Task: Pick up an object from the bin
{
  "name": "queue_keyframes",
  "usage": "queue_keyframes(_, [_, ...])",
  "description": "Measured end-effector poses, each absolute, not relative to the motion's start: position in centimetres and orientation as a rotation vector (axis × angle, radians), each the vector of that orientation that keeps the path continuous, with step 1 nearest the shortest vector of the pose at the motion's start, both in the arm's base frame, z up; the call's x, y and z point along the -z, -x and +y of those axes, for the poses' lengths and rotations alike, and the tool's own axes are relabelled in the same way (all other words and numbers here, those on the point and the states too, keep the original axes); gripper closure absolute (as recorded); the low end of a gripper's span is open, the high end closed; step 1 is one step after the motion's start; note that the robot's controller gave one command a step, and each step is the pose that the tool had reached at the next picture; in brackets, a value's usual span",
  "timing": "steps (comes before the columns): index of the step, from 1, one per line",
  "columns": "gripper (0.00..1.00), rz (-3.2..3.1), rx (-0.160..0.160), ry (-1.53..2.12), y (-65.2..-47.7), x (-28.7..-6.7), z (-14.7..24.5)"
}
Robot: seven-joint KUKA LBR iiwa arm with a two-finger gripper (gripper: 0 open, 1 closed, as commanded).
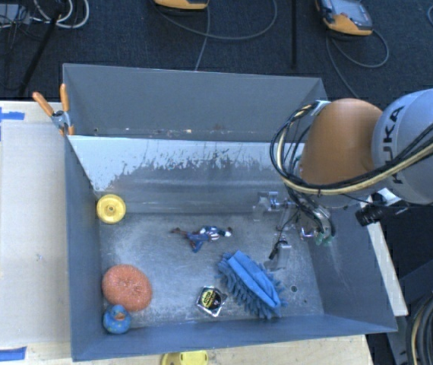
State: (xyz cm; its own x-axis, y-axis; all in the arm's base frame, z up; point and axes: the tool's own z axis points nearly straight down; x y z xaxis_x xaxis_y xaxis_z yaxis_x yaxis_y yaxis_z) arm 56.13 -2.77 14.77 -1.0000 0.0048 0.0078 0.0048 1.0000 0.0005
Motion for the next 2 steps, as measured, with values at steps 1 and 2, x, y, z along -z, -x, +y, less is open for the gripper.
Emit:
queue_keyframes(1, [0.00, -3.141, 0.000, 0.007, -56.3, -15.2, -2.8])
queue_keyframes(2, [0.00, -3.147, 0.001, 0.087, -54.4, -11.9, -2.3])
